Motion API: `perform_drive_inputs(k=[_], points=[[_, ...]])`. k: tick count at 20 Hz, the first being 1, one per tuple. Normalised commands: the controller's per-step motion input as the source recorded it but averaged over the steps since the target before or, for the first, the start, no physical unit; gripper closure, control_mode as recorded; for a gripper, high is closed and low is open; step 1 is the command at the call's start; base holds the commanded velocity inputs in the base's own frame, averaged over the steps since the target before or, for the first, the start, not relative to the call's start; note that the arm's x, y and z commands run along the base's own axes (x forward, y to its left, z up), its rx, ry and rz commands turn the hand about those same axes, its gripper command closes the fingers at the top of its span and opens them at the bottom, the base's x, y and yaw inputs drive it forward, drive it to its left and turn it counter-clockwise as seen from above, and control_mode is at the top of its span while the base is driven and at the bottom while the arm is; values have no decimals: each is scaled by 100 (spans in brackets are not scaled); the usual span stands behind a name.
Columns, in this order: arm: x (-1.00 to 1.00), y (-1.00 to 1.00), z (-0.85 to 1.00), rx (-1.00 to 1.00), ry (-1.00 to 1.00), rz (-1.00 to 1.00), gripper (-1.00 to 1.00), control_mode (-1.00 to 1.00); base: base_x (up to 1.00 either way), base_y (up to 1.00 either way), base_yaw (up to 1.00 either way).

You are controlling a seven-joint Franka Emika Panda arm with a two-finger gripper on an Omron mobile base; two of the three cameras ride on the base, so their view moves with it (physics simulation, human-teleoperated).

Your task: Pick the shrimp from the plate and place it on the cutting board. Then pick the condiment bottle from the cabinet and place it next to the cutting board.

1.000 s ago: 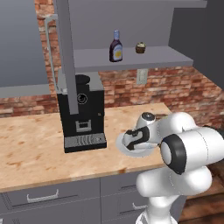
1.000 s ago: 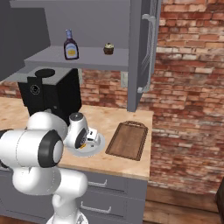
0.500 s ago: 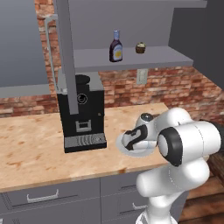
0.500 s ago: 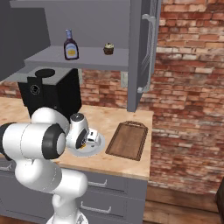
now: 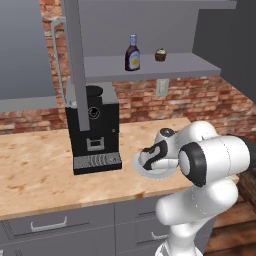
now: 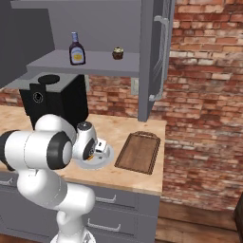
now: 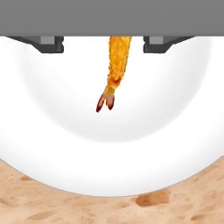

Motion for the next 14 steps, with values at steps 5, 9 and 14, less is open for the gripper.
perform_drive_inputs(k=[5,9,14], points=[[0,0,-8,0,0,0,100,-100,0,0,0],[0,0,-2,0,0,0,100,-100,0,0,0],[0,0,0,0,0,0,100,-100,0,0,0]])
